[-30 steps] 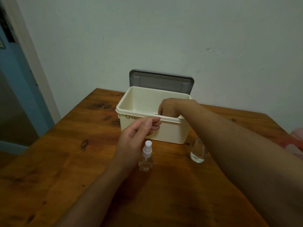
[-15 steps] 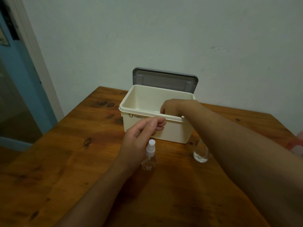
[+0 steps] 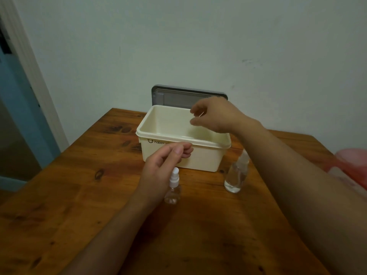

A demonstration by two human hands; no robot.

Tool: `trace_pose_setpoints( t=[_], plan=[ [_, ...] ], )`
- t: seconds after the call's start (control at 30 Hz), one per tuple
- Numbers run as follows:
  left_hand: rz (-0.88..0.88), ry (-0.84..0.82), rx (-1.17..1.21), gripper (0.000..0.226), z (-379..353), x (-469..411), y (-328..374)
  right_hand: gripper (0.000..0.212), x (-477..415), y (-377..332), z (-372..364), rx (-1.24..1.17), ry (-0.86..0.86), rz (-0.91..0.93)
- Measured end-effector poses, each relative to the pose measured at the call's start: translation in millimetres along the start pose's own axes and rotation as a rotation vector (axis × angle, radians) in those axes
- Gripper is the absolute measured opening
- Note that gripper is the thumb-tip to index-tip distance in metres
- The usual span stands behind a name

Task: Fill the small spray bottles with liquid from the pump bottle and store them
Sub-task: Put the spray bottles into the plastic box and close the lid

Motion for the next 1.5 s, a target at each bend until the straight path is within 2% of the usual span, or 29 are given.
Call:
trace_pose_setpoints(
  t=[0.1, 0.2, 0.37, 0.57, 0.73, 0.83, 0.93, 1.13, 1.4, 1.5],
  plan=[
    [-0.007, -0.006, -0.004, 0.033, -2.4, 2.6, 3.0, 0.035, 41.1, 12.7, 27.4, -0.326, 0.195, -0.031],
    [-0.015, -0.017, -0.016, 0.040, -5.8, 3.5, 4.5, 0.030, 86.3, 35.7, 43.3, -0.593, 0.359, -0.090],
    [-0.020, -0.007, -0.015, 0.038, -5.4, 4.0, 2.0, 0.032, 140.3, 75.2, 40.0, -0.794, 0.492, -0.170],
    [-0.015, -0.023, -0.038, 0.035, -6.3, 4.4, -2.0, 0.048, 166.5, 110.6, -2.3, -0.824, 0.413, -0.326],
    [-0.011, -0.048, -0.046, 0.036, -8.1, 4.4, -4.1, 0.072, 162.6, 114.4, -41.6, -0.753, 0.170, -0.405],
    [-0.011, -0.052, -0.047, 0.035, -8.0, 4.1, -4.2, 0.077, 156.3, 112.5, -54.5, -0.681, 0.098, -0.424],
    [-0.011, -0.050, -0.042, 0.036, -6.5, 4.3, -4.2, 0.074, 150.6, 114.7, -60.6, -0.611, 0.078, -0.443],
    [-0.010, -0.058, -0.037, 0.038, -6.7, 4.0, -4.0, 0.055, 145.1, 117.3, -64.5, -0.593, 0.088, -0.427],
    [-0.016, -0.098, -0.022, 0.033, -4.7, 4.8, -0.1, 0.035, 148.4, 98.0, -27.6, -0.760, 0.172, -0.296],
    [0.011, -0.175, -0.051, 0.042, -2.1, 5.4, 1.5, 0.034, 144.0, 84.7, -2.0, -0.780, 0.219, -0.233]
  ],
)
Point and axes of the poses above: each hand's wrist, its own x-axis away from the middle knuckle, its own z-axis out of the back of the hand, y = z × x, the point moved 7 cm from there along -x, towards the middle knuckle, and after that the axes turned 12 degrees about -z, right-handed, at the moved point
